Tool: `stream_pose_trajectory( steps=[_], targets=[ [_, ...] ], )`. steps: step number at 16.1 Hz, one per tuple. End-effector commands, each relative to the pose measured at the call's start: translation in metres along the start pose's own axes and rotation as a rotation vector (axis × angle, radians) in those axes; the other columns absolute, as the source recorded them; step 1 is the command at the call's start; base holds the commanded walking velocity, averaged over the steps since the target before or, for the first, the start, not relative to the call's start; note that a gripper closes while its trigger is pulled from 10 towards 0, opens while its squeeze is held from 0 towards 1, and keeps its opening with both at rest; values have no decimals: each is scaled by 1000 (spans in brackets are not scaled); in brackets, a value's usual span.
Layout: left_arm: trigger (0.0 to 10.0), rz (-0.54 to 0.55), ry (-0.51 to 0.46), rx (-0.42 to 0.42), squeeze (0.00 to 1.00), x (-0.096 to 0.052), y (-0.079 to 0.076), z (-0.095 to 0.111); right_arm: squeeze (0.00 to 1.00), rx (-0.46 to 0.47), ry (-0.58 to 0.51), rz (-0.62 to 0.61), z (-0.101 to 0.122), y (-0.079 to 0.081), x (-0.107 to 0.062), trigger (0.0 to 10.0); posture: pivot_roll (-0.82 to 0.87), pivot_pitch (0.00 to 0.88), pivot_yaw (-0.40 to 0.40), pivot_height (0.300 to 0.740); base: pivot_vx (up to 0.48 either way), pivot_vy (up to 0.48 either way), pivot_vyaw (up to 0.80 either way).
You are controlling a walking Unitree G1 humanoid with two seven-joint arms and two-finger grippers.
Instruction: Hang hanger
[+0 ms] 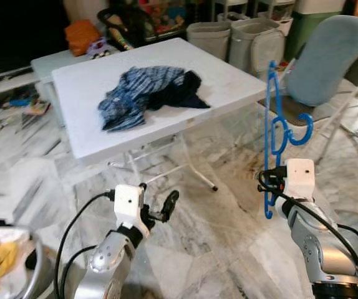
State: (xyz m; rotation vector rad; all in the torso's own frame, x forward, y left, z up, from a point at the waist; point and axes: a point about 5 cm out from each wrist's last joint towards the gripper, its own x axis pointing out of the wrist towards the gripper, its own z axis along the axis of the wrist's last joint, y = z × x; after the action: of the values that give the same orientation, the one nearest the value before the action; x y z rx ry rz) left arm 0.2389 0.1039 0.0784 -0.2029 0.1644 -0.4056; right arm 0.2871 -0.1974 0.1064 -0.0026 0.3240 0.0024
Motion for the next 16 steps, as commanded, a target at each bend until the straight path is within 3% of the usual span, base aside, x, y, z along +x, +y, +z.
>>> stream_pose_trajectory(
  steps=[1, 10, 16],
  targets=[
    [10000, -9, -16, 6, 0, 2, 0, 6, 0, 2, -6, -1, 1, 2, -1, 10000, -135, 0, 74, 740, 244, 0, -800],
    [10000, -22, 8, 1, 0, -1, 0, 0, 0, -2, 17, -12, -4, 4, -1, 10000, -142, 0, 72, 740, 241, 0, -778],
    [10000, -8, -15, 25, 0, -3, 5, 9, 0, 6, 36, -55, -12, -5, -14, 10000, -139, 0, 85, 740, 246, 40, -770]
  ],
)
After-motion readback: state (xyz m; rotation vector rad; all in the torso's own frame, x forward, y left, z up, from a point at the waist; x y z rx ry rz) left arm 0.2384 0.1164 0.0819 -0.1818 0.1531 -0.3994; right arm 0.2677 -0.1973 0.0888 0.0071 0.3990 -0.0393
